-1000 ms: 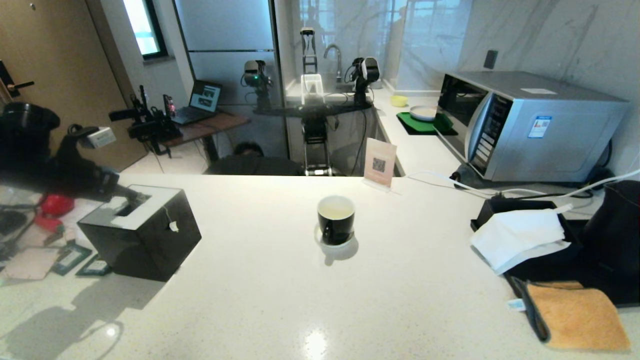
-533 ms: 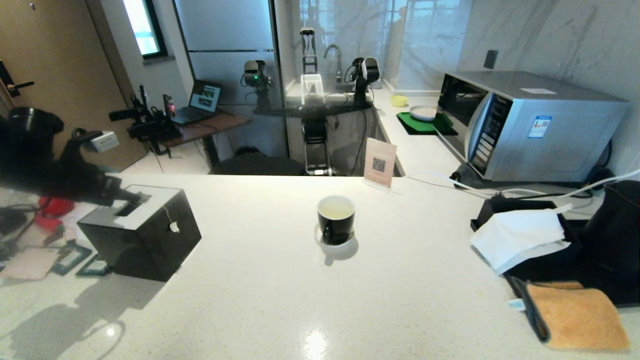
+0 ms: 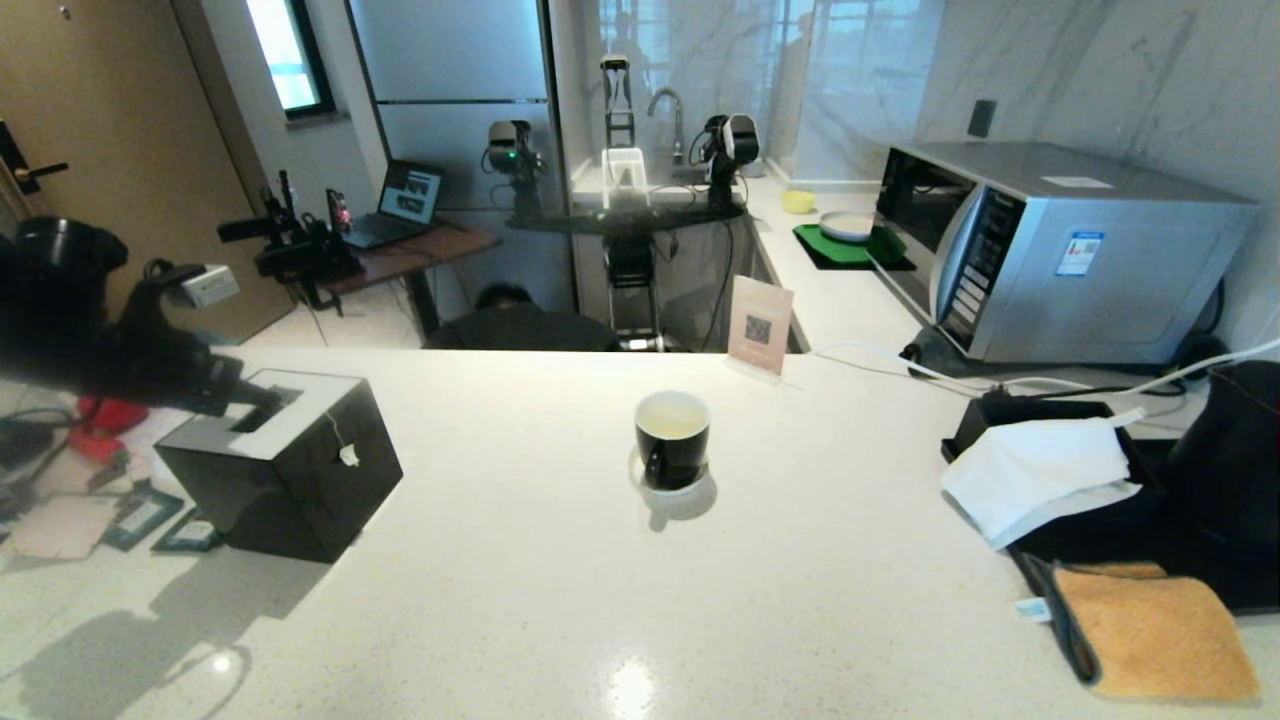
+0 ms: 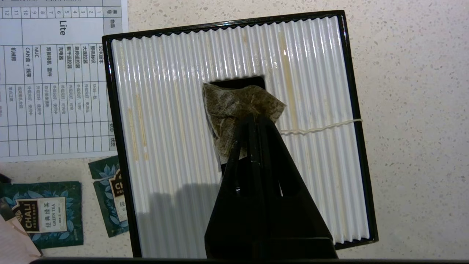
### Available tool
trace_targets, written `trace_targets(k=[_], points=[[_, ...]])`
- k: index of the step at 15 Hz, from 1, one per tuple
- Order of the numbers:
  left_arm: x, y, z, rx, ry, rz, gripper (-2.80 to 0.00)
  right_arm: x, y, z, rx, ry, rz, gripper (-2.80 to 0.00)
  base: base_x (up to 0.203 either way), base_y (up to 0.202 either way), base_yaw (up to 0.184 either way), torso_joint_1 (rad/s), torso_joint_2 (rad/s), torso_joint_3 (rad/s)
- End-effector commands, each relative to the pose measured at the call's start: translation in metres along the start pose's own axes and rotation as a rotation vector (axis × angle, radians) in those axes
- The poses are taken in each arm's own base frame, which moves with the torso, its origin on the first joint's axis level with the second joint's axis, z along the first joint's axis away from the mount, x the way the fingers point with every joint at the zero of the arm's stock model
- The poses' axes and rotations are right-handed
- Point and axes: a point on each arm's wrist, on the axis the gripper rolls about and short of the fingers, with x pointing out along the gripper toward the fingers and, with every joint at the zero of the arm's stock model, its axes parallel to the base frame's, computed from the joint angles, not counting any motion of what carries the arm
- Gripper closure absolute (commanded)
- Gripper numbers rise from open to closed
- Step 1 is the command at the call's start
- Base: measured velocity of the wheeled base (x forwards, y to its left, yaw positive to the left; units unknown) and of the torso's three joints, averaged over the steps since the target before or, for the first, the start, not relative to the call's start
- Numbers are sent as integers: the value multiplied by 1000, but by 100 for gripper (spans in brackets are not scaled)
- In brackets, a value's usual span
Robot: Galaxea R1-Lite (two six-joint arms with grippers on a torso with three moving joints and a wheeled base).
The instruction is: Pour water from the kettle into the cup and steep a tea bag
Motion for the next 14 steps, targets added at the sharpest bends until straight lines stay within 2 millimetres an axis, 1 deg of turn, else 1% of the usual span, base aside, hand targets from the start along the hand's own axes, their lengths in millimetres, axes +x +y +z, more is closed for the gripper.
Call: trace_targets(k=[1,7,14], points=[[-6,-2,2,9,-13,4,0,0,0,0,0,2,0,0,0,0,0,0,0,0],[-24,-9,9,34,-68,9,0,0,0,0,0,2,0,0,0,0,0,0,0,0],[-54,-30,18,78,-126,26,0,0,0,0,0,2,0,0,0,0,0,0,0,0]])
